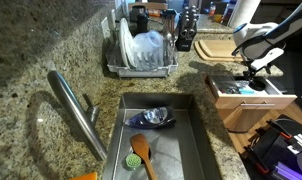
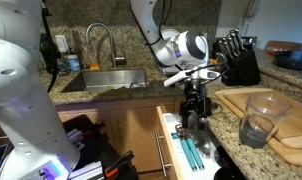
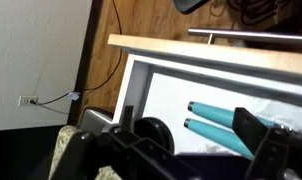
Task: Remove the can opener from the drawer
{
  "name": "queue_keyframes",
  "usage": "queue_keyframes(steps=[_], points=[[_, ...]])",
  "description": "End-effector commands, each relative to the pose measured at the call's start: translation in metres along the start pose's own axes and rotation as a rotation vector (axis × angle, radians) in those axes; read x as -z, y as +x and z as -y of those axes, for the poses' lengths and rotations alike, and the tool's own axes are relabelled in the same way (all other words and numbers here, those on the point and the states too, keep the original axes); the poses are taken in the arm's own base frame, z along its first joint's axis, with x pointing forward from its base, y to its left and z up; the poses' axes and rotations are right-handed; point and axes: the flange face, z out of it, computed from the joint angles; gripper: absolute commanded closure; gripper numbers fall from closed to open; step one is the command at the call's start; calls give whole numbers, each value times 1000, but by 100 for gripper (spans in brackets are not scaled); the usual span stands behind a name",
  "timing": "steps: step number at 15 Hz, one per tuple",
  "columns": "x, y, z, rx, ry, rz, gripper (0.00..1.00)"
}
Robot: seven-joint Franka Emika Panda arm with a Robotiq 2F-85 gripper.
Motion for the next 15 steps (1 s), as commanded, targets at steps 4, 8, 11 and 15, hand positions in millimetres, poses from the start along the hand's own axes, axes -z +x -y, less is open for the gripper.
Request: queue_keyframes(steps=[4,8,11,15], points=[[-32,-4,37,72,-76,70,0],[-30,-12,45,174,34,-65,0],[-41,-23,58,298,79,-153,0],[-38,-44,61,375,150,-335,0]])
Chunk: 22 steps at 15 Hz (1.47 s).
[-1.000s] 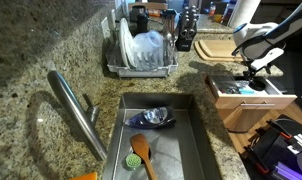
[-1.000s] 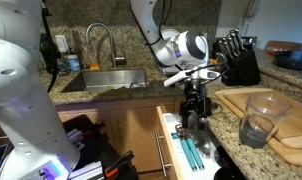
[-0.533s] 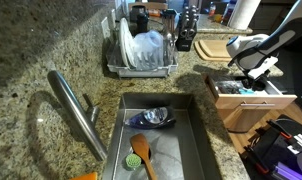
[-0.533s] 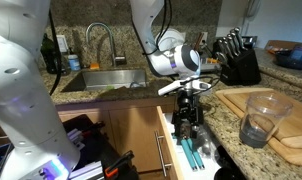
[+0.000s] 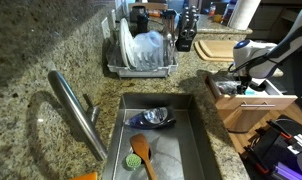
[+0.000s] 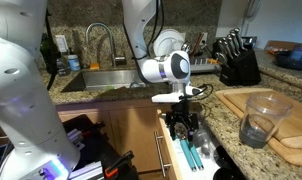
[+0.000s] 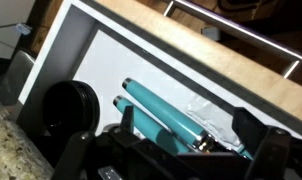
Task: Remove the can opener from the drawer
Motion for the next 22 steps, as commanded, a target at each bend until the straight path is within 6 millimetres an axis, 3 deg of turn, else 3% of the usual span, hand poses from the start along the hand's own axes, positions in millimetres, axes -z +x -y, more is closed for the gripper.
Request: queue_keyframes(steps=[1,2,3,7,9,13,14,17,19,22], points=[[11,-31,1,85,71,-161,0],[13,-33,0,109,88,-190,0],[8,-14,5,61,54,-126,0],[14,-25,3,87,78,-167,0],[22,-14,-13,57,-51,-52,0],[40,14,-43,94,-150,156,0],[39,-6,-34,68,-113,79,0],[44,0,-35,67,-123,86,0],[44,-11,-37,201,-166,156,0],[42,-9,-37,345,-215,206,0]])
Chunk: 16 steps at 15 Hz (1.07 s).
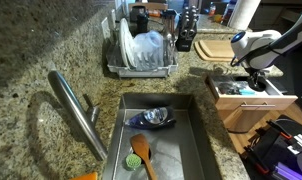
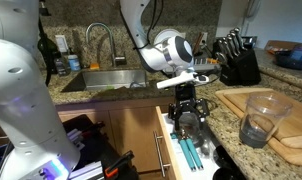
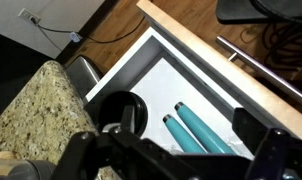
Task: Remove the can opener from the drawer
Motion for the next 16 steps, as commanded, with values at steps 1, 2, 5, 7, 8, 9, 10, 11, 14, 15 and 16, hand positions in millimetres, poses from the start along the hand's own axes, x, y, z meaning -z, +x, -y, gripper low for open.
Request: queue_keyframes(steps=[1,2,5,7,8,9,10,11,14,15,16], points=[[0,0,1,171,-74,66,0],[1,1,5,205,-102,101,0],[3,-4,9,185,-110,105,0],[4,-3,13,200,-126,117,0],[4,-3,13,202,-128,119,0],[4,-3,13,203,-128,119,0],[4,-3,13,203,-128,120,0],[4,-3,13,203,-128,120,0],[4,-3,12,203,-129,120,0],[4,-3,12,203,-129,121,0],[4,-3,12,203,-129,121,0]])
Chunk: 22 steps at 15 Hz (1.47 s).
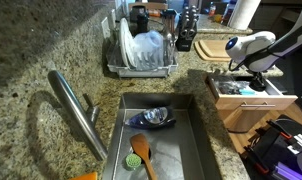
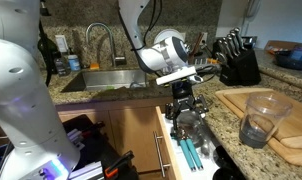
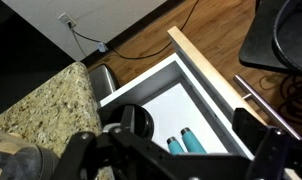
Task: Remove the can opener from the drawer
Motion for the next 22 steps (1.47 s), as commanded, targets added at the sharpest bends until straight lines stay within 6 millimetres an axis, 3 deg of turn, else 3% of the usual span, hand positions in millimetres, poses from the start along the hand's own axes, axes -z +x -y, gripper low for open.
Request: queue_keyframes(steps=[1,12,13,17,18,19,22], points=[[0,0,0,0,0,1,0],[0,0,0,0,0,1,0],[-10,3,-1,125,-19,-80,0],[-12,2,5,246,-94,-240,0],[-15,1,12,241,-119,-248,0],[-11,11,0,206,-89,-201,0],[-16,9,10,236,-108,-218,0]])
